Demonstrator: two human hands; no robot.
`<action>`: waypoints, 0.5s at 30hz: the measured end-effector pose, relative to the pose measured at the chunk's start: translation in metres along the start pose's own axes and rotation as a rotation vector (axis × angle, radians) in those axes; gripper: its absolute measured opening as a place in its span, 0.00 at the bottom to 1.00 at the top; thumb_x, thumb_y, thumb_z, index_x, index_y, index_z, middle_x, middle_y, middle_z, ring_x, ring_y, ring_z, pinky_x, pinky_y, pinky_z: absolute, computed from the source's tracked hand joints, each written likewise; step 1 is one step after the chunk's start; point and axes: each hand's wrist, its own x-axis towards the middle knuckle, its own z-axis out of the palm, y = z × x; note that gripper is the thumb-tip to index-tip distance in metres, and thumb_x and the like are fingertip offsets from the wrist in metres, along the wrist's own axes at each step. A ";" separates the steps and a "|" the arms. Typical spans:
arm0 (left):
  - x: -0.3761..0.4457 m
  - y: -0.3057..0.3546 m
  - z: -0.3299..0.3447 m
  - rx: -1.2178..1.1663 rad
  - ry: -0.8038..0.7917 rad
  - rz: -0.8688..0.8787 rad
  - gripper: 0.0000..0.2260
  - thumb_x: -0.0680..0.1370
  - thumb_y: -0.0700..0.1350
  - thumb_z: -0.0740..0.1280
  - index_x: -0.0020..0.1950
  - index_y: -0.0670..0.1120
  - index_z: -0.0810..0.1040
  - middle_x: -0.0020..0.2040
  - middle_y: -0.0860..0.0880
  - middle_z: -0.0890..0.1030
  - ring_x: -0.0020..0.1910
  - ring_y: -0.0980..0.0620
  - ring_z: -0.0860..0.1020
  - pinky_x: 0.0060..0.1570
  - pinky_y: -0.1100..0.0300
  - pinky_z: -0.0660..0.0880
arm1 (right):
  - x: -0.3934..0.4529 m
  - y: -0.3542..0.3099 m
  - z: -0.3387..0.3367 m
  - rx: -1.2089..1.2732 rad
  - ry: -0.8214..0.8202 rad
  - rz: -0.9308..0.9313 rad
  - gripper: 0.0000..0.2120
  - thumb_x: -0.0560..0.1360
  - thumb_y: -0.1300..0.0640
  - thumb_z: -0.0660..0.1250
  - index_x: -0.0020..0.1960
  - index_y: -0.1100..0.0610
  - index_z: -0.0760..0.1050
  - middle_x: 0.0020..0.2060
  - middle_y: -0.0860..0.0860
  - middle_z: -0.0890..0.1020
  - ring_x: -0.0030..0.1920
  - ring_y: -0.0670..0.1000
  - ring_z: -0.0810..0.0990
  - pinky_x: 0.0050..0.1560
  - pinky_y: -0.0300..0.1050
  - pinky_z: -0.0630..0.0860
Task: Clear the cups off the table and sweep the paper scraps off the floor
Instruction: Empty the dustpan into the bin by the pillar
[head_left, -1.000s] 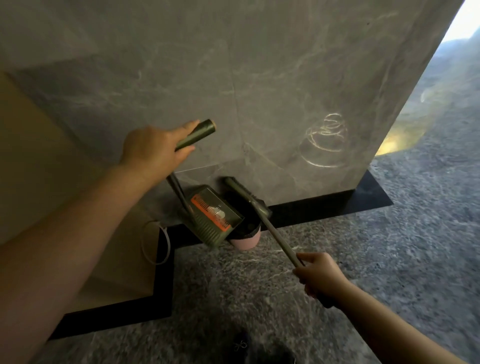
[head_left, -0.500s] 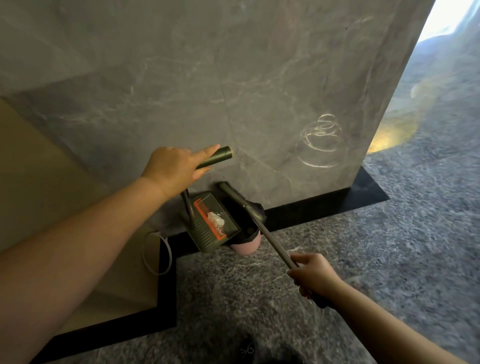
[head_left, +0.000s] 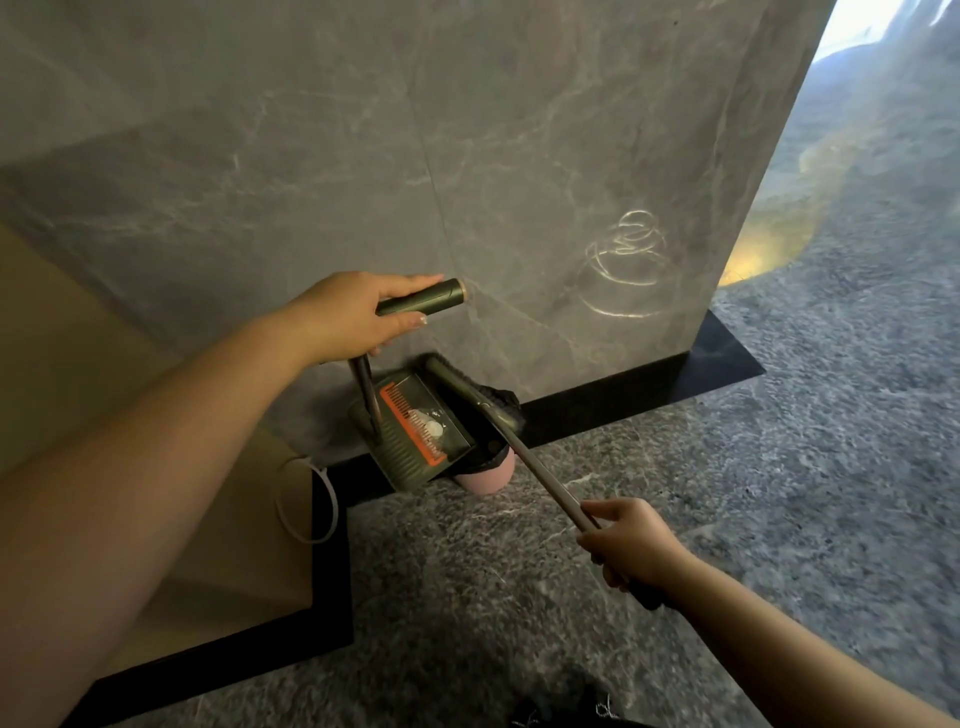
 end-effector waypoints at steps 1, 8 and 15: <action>-0.002 0.000 0.001 0.052 0.039 0.001 0.22 0.79 0.53 0.65 0.69 0.71 0.64 0.46 0.56 0.79 0.37 0.53 0.80 0.42 0.57 0.79 | 0.000 0.001 0.002 -0.001 -0.002 0.000 0.25 0.75 0.64 0.67 0.71 0.54 0.68 0.36 0.57 0.79 0.27 0.51 0.76 0.25 0.39 0.72; -0.020 0.002 0.014 0.267 0.170 -0.028 0.21 0.79 0.57 0.63 0.70 0.69 0.63 0.44 0.54 0.73 0.33 0.61 0.67 0.31 0.61 0.64 | 0.009 0.005 -0.019 -0.031 -0.033 -0.001 0.26 0.76 0.63 0.66 0.72 0.54 0.67 0.37 0.56 0.80 0.26 0.49 0.77 0.26 0.39 0.73; -0.008 0.017 0.051 0.285 0.214 0.011 0.23 0.72 0.69 0.58 0.64 0.79 0.55 0.52 0.50 0.83 0.41 0.48 0.80 0.45 0.49 0.79 | 0.025 0.003 -0.066 -0.102 -0.081 -0.013 0.24 0.76 0.63 0.67 0.71 0.53 0.69 0.38 0.57 0.80 0.28 0.49 0.76 0.27 0.40 0.75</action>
